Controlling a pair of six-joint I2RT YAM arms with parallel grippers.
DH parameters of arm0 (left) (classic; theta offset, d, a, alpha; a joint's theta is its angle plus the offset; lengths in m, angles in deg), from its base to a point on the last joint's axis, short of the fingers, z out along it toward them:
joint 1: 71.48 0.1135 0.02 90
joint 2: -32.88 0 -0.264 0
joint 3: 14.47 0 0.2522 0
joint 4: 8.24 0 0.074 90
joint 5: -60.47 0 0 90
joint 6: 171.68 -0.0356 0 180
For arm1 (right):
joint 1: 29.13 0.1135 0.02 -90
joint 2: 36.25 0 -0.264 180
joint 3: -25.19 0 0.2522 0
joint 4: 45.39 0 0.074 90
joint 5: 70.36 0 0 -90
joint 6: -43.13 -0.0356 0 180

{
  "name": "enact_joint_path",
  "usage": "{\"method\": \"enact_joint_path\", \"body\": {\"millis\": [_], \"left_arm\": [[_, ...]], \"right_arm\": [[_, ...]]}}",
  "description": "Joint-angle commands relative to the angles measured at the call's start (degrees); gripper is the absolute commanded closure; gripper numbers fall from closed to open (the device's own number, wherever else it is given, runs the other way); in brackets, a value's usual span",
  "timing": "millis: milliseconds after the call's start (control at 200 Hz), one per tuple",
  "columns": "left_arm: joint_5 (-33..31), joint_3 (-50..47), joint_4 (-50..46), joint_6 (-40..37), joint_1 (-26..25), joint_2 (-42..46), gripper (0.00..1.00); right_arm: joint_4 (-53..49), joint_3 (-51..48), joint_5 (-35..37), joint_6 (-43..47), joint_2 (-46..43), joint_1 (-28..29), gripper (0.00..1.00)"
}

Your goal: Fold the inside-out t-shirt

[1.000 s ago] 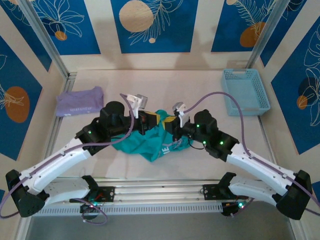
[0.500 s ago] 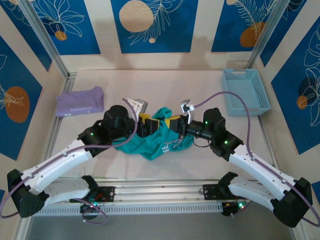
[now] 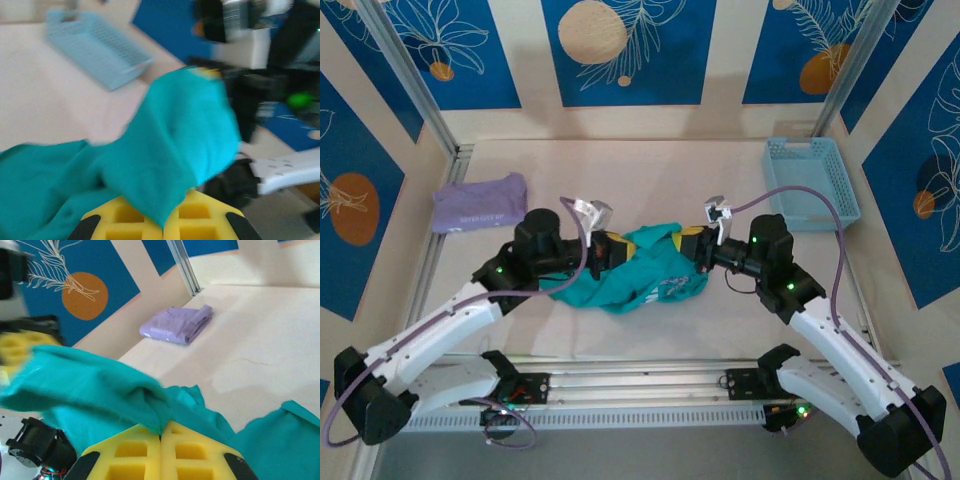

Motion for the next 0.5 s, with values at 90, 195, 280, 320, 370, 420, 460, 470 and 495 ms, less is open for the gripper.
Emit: {"method": "enact_joint_path", "body": {"millis": [90, 195, 280, 320, 370, 420, 460, 470, 495], "left_arm": [[17.0, -2.9, 11.1, 1.4, 0.5, 4.9, 0.96], [15.6, -2.3, 9.2, 0.4, 0.8, 5.1, 0.96], [12.7, -1.3, 6.4, -0.1, 0.8, 4.3, 0.97], [11.8, -0.9, 5.7, 0.0, 0.9, 3.8, 0.98], [11.8, -0.7, 5.6, 0.3, 0.8, 3.1, 0.99], [11.8, -0.6, 5.7, 0.6, 0.9, 2.6, 0.99], [12.0, -0.5, 5.7, 0.8, 0.8, 2.1, 0.99], [12.0, -0.5, 5.7, 0.8, 0.8, 2.0, 0.99], [12.1, -0.4, 5.6, 0.9, 0.9, 1.8, 0.99]], "right_arm": [[-5.7, 3.6, -8.5, 3.2, 3.1, -1.4, 0.96], [-8.9, 5.3, -8.5, 4.1, 4.2, -0.8, 0.87], [-13.0, 6.6, -4.4, 6.3, 2.7, 0.3, 0.76], [-14.4, 6.8, -1.9, 7.7, 1.4, 1.1, 0.73], [-15.4, 6.8, 0.9, 9.6, -0.7, 2.5, 0.69], [-15.9, 6.6, 4.5, 11.4, -2.7, 4.3, 0.64], [-16.3, 6.4, 7.8, 13.1, -3.9, 5.9, 0.61], [-16.3, 6.4, 8.7, 13.5, -4.1, 6.3, 0.60], [-16.4, 6.5, 10.8, 14.6, -4.7, 7.4, 0.58]]}}
